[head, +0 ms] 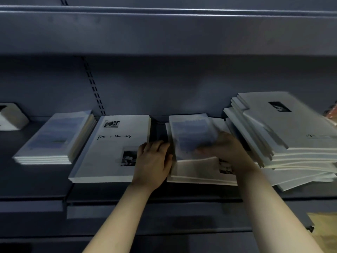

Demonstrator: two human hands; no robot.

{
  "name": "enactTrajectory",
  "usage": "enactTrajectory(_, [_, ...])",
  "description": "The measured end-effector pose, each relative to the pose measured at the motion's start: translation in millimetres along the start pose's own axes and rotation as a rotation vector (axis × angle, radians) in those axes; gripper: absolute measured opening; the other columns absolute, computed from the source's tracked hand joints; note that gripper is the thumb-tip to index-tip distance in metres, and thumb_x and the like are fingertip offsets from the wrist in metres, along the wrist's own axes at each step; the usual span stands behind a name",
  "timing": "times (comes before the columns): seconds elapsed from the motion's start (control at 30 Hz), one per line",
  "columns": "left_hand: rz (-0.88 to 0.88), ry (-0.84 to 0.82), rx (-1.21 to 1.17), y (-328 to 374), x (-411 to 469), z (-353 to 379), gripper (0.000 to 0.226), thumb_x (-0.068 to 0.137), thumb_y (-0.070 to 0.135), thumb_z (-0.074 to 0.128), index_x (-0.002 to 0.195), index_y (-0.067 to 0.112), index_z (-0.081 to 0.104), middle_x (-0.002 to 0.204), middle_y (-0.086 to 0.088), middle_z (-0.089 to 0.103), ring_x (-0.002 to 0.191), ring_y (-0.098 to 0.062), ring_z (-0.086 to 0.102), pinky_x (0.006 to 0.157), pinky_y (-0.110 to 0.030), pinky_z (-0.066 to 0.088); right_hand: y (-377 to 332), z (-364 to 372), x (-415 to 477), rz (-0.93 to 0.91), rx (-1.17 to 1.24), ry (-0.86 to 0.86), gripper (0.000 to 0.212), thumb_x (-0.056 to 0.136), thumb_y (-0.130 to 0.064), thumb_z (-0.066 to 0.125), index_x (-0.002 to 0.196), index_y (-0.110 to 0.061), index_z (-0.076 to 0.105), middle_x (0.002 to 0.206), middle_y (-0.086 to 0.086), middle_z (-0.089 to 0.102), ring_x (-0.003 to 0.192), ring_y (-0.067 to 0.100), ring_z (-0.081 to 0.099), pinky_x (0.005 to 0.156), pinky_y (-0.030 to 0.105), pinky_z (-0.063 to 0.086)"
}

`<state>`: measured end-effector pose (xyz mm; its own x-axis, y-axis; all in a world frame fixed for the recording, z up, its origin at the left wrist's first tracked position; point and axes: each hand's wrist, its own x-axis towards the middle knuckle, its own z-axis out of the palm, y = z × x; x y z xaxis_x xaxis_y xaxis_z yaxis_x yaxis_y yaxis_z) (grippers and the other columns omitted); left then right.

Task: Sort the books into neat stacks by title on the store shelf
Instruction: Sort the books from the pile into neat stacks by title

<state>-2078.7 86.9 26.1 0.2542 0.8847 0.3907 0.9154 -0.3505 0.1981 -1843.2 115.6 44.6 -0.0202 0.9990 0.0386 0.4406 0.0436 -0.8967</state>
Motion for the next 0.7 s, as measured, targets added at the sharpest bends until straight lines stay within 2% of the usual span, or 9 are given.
enactTrajectory(0.1, [-0.002, 0.021, 0.003, 0.2, 0.3, -0.1, 0.039, 0.087, 0.035, 0.039, 0.114, 0.018, 0.062, 0.112, -0.003, 0.064, 0.101, -0.025, 0.06, 0.094, -0.045, 0.041, 1.9, -1.7, 3.1, 0.081, -0.009, -0.007, 0.05, 0.054, -0.037, 0.091, 0.099, -0.024, 0.073, 0.092, -0.005, 0.075, 0.09, 0.012, 0.07, 0.081, 0.033, 0.056])
enactTrajectory(0.17, [0.001, 0.026, -0.002, 0.6, 0.9, -0.3, 0.039, 0.088, 0.035, 0.039, 0.114, 0.018, 0.062, 0.112, -0.003, 0.064, 0.101, -0.025, 0.06, 0.094, -0.044, 0.041, 6.7, -2.8, 9.5, 0.117, -0.106, 0.041, 0.055, 0.059, -0.049, 0.084, 0.105, -0.025, 0.069, 0.098, -0.008, 0.072, 0.092, 0.011, 0.067, 0.081, 0.033, 0.053])
enactTrajectory(0.23, [0.001, 0.026, -0.009, 1.2, 2.0, -0.4, 0.041, 0.088, 0.036, 0.037, 0.115, 0.017, 0.063, 0.114, -0.003, 0.064, 0.102, -0.025, 0.06, 0.094, -0.045, 0.041, 4.6, -7.7, 14.5, 0.139, -0.319, 0.102, 0.044, 0.08, -0.049, 0.068, 0.108, -0.016, 0.062, 0.101, -0.001, 0.066, 0.09, 0.018, 0.061, 0.077, 0.031, 0.046])
enactTrajectory(0.27, [0.0, 0.03, -0.01, 1.4, 2.7, -0.6, 0.042, 0.088, 0.036, 0.037, 0.114, 0.016, 0.063, 0.114, -0.003, 0.064, 0.102, -0.025, 0.061, 0.094, -0.045, 0.041, 1.2, -10.2, 14.9, 0.126, -0.326, 0.124, 0.034, 0.09, -0.042, 0.059, 0.104, -0.012, 0.06, 0.098, 0.004, 0.064, 0.088, 0.023, 0.059, 0.074, 0.031, 0.042])
enactTrajectory(0.37, [-0.004, 0.026, -0.022, 0.4, 4.0, -0.6, 0.045, 0.088, 0.038, 0.036, 0.115, 0.015, 0.063, 0.115, -0.005, 0.064, 0.104, -0.026, 0.061, 0.092, -0.044, 0.042, -5.3, -10.6, 8.1, 0.059, 0.002, 0.123, 0.02, 0.098, -0.029, 0.052, 0.082, -0.018, 0.057, 0.079, 0.001, 0.058, 0.08, 0.022, 0.058, 0.07, 0.033, 0.039])
enactTrajectory(0.47, [-0.032, 0.001, -0.105, -2.7, 7.1, -3.8, 0.051, 0.09, 0.043, 0.032, 0.124, 0.016, 0.058, 0.124, -0.004, 0.06, 0.111, -0.025, 0.057, 0.094, -0.04, 0.041, -7.4, -3.5, 2.8, 0.003, 0.147, 0.159, 0.019, 0.098, -0.026, 0.053, 0.084, -0.017, 0.059, 0.08, 0.004, 0.063, 0.078, 0.022, 0.062, 0.068, 0.035, 0.044])
enactTrajectory(0.53, [-0.078, -0.002, -0.267, -3.1, 7.7, -12.2, 0.045, 0.095, 0.043, 0.034, 0.129, 0.02, 0.053, 0.122, -0.001, 0.06, 0.107, -0.02, 0.058, 0.091, -0.036, 0.046, -13.6, 4.8, -0.4, 0.001, 0.242, 0.162, 0.015, 0.099, -0.027, 0.052, 0.093, -0.015, 0.06, 0.092, 0.009, 0.066, 0.085, 0.027, 0.065, 0.066, 0.035, 0.049])
enactTrajectory(0.6, [-0.142, 0.033, -0.566, -2.1, 7.0, -25.2, 0.034, 0.098, 0.04, 0.042, 0.127, 0.025, 0.052, 0.109, 0.007, 0.065, 0.092, -0.007, 0.063, 0.08, -0.03, 0.052, -24.8, 15.5, -2.1, -0.007, 0.38, 0.14, 0.016, 0.099, -0.029, 0.052, 0.102, -0.014, 0.059, 0.1, 0.01, 0.066, 0.089, 0.027, 0.066, 0.06, 0.033, 0.052])
enactTrajectory(0.7, [-0.362, 0.026, -1.054, -5.0, 6.9, -44.0, 0.026, 0.095, 0.033, 0.051, 0.121, 0.028, 0.054, 0.101, 0.01, 0.066, 0.085, -0.003, 0.063, 0.065, -0.023, 0.054, -47.1, 36.5, -4.3, -0.036, 0.462, 0.081, 0.019, 0.099, -0.028, 0.051, 0.107, -0.011, 0.056, 0.096, 0.002, 0.067, 0.083, 0.016, 0.068, 0.056, 0.03, 0.054])
